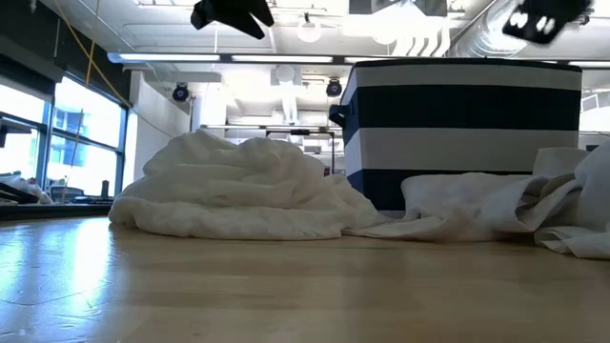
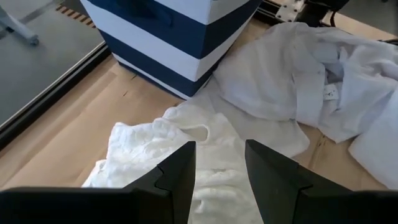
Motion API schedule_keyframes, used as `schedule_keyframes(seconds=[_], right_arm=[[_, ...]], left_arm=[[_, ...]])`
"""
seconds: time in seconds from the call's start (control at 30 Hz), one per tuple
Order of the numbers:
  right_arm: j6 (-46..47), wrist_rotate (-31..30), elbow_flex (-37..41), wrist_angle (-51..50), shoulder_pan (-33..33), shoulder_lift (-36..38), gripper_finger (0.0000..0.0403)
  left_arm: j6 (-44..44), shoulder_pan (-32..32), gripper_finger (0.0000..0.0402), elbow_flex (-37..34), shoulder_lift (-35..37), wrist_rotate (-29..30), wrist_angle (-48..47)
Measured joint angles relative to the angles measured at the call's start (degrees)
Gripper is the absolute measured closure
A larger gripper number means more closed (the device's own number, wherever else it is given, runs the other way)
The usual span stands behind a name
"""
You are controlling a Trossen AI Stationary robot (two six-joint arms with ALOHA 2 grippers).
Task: Sort clothes
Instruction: Put the white shirt into the blue laundry organizer
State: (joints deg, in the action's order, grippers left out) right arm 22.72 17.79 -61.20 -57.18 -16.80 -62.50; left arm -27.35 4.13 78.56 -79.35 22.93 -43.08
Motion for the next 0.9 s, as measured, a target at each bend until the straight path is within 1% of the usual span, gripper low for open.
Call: schedule_keyframes(seconds=[0.07, 0.2, 0.27, 0.37, 0.43, 0.5, 0.57, 0.67, 0.77, 0.83, 0.9], right_arm=[[-2.7, -1.4, 2.4, -0.2, -1.0, -2.6, 0.0192], [-8.4, -2.8, 6.2, 0.2, -0.8, -8.8, 0.0172], [-10.5, -6.1, 6.6, 0.9, -0.5, -11.4, 0.0155], [-12.7, -12.8, 6.7, 2.2, -0.3, -14.6, 0.0123], [-13.8, -15.8, 6.7, 3.6, -0.3, -16.2, 0.01], [-15.4, -16.1, 6.7, 5.3, -0.3, -18.2, 0.008], [-16.7, -14.4, 7.4, 7.6, -0.3, -20.2, 0.0068], [-17.2, -11.2, 10.8, 10.8, -0.4, -22.9, 0.0065], [-15.5, -12.8, 15.3, 11.5, -0.9, -25.1, 0.0074], [-13.7, -14.1, 18.1, 13.3, -0.9, -26.2, 0.0091], [-12.4, -14.7, 20.2, 15.5, -0.9, -26.5, 0.0127]], left_arm=[[0.0, 0.0, 0.0266, 0.0, 0.0, -0.5, 0.0], [-0.2, 0.0, 0.0266, 0.0, 0.0, -2.6, 0.0], [-0.9, 0.0, 0.0266, 0.0, 0.0, -3.6, -0.1], [-1.5, 0.0, 0.0266, 0.0, 0.0, -5.0, -0.2], [-1.6, 0.0, 0.0266, 0.0, 0.0, -5.4, -0.3], [-1.6, 0.0, 0.0266, 0.0, 0.0, -5.5, -0.3], [-1.6, 0.0, 0.0266, 0.0, 0.0, -5.5, -0.3], [-3.0, 0.0, 0.0266, 0.0, 0.0, -5.5, -0.4], [-5.1, 0.0, 0.0266, 0.0, 0.0, -5.5, -0.4], [-6.2, 0.0, 0.0266, 0.0, 0.0, -5.5, -0.4], [-7.0, 0.0, 0.0266, 0.0, 0.0, -5.5, -0.4]])
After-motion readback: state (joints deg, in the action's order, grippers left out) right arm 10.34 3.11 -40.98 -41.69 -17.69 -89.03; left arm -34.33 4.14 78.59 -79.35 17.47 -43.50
